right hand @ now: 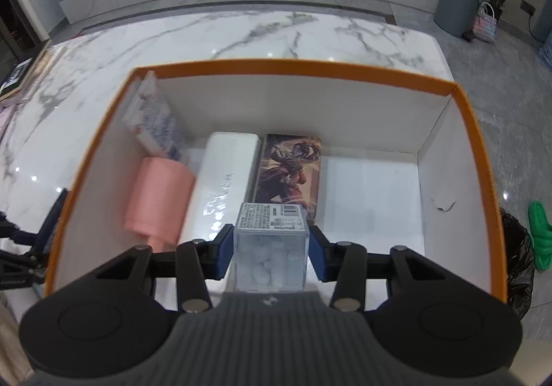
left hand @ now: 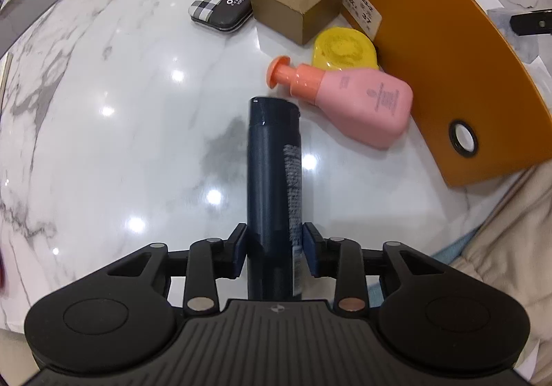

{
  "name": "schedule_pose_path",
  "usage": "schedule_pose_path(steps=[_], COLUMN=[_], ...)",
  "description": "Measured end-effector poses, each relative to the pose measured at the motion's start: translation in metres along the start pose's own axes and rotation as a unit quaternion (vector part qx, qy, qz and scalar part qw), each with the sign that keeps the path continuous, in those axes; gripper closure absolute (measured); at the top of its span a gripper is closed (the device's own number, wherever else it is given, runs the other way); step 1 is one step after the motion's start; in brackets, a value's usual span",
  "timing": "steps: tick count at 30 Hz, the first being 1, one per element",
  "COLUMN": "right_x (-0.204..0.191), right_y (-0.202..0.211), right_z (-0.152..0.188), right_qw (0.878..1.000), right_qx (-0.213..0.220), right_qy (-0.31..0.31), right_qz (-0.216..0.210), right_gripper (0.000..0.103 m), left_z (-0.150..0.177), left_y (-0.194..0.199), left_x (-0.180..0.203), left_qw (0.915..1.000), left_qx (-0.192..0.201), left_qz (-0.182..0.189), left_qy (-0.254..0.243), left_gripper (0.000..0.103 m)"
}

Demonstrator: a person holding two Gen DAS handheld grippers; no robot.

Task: Organize rigid objects
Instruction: 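Lower the clear cube box into the orange box with the right gripper, then carry the spray can into the orange box and release it with the left gripper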

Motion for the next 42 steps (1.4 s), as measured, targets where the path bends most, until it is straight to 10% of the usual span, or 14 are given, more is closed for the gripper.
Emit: schedule_pose_path(steps=[6,20,26,42], right_x=[-0.003,-0.005,-0.003,0.033], right_y=[-0.02,-0.027,-0.01,0.037], right_z=[-0.002,0.015,0.012,0.004], right_qw=[0.999,0.995,0.999,0.997], right_qx=[-0.031,-0.091,-0.04,0.051], right_qy=[-0.014,-0.024,-0.005,0.049], right_qz=[-0.007,-0.037,-0.016,-0.005], right_gripper=[0.057,0.047,0.034,0.045], left_z=[-0.013,-0.021,-0.016,-0.104], left_y=[-0.009,-0.011,0.023,0.133], left_x=[-0.004,-0.004,0.014,0.132], left_qw=[0.9998,0.9998,0.9982,0.9731], left_qx=[0.016,0.015,0.056,0.173], left_qz=[-0.007,0.006,0.021,0.146], left_qy=[0.004,0.01,-0.005,-0.043], left_gripper=[0.047,0.056,0.056,0.056])
Point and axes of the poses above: each gripper's, at about its wrist camera, not at the fingertips, and y roughly against the way its jaws point, x to its right, z to its underside, the point moved 4 cm from there along -y, roughly the way its jaws point, and after that the axes turned 12 degrees about z, right-handed, at the moved point
